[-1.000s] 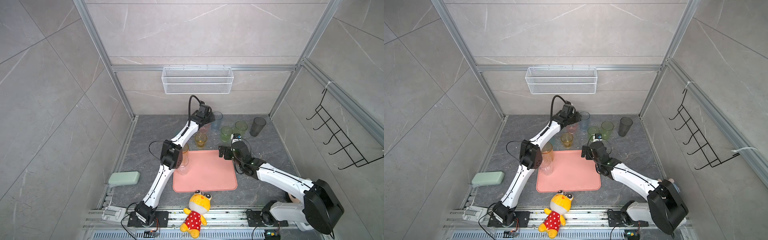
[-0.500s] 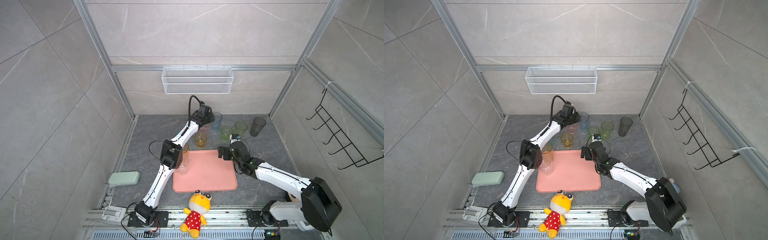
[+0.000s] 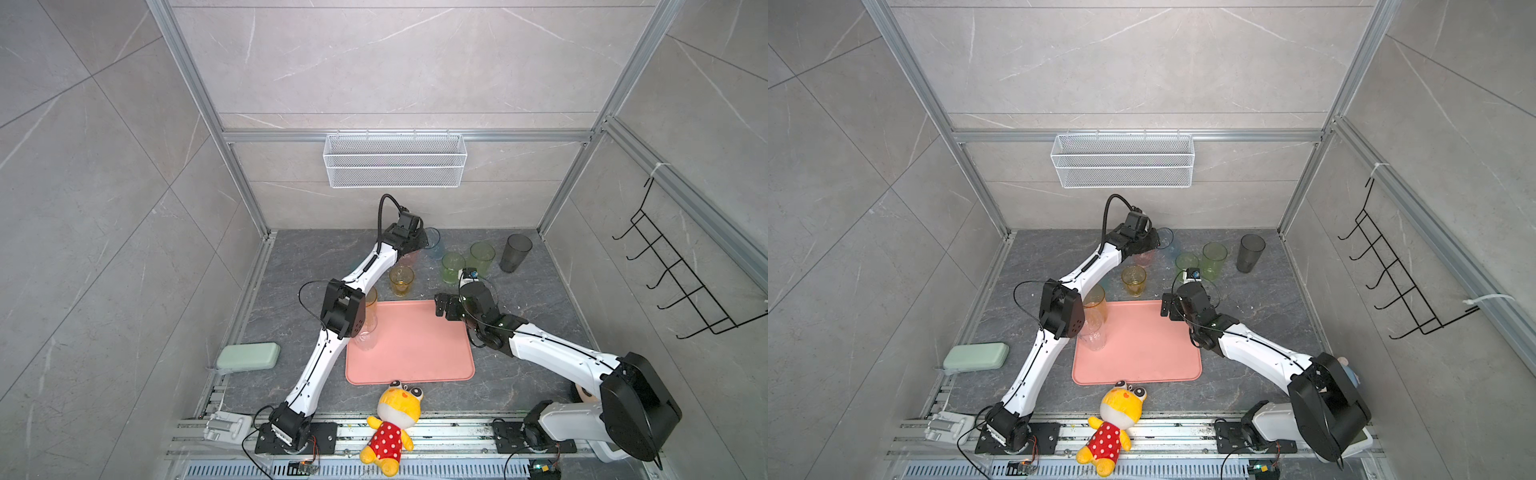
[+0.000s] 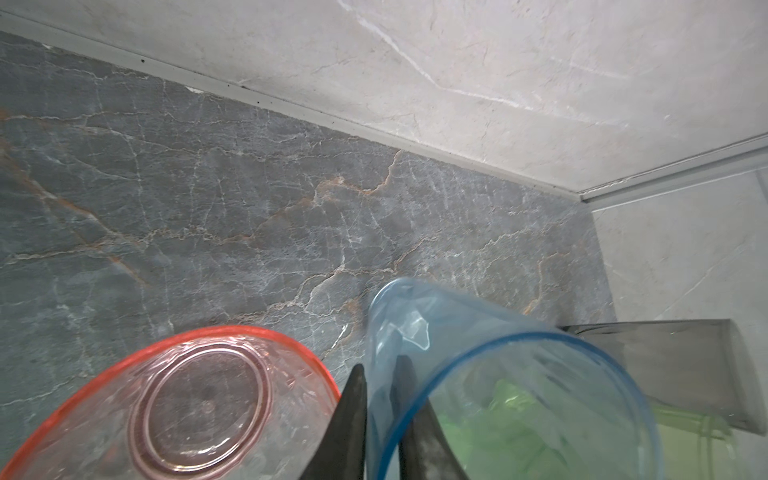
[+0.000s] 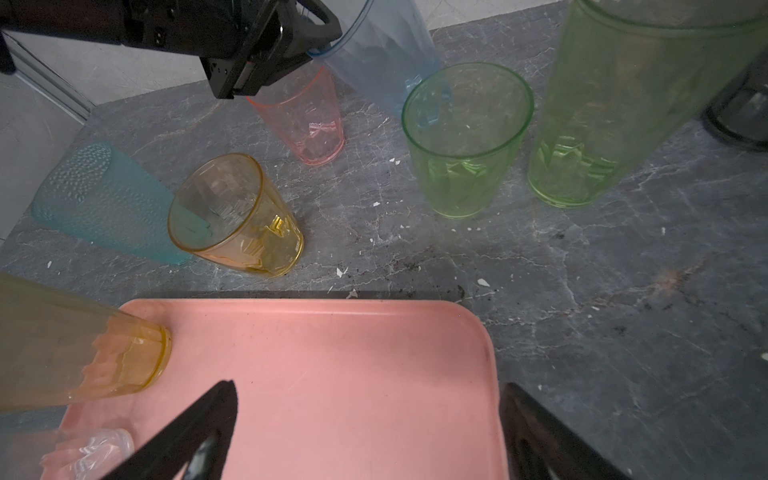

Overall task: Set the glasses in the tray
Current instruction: 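Lower the left gripper onto the light blue glass and close on its rim, then lift the light blue glass with the left gripper and swing it toward the tray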

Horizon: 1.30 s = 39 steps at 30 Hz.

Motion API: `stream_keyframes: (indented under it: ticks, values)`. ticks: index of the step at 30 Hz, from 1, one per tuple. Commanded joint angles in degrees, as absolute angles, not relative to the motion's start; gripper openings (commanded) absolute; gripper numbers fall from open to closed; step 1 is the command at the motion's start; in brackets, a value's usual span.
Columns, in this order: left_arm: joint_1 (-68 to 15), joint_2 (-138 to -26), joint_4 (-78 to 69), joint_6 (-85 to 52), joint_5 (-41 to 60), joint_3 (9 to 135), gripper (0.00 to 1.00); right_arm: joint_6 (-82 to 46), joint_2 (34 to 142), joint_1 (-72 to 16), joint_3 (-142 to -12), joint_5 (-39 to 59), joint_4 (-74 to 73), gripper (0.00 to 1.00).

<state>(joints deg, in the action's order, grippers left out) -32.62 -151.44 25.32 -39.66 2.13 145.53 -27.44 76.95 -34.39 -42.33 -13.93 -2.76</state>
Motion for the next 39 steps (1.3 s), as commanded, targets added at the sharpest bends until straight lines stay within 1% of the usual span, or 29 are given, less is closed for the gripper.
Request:
stream_keyframes:
  ticks: [1,13,22,31,39]
  values:
    - [-32.9,-146.7,23.3,-38.6,3.1,145.5,0.13,-27.8,77.1,-34.6,-43.9,-14.0,-1.7,0.99]
    - [-32.9,-144.2,22.7,-38.6,3.6,144.8,0.05,-27.7,77.2,-34.6,-44.0,-13.9,-1.5,0.99]
    - [-32.9,-139.8,24.0,-37.7,3.6,142.8,0.02,-27.8,77.2,-34.6,-44.0,-13.9,-1.5,0.99]
    - [-32.1,-134.0,33.7,-37.0,1.5,141.4,0.0,-27.8,76.8,-34.7,-43.7,-14.2,-1.7,0.99]
    - [-31.2,-122.5,41.6,-34.0,0.5,135.1,0.0,-27.7,76.9,-34.6,-43.7,-14.5,-1.7,0.99]
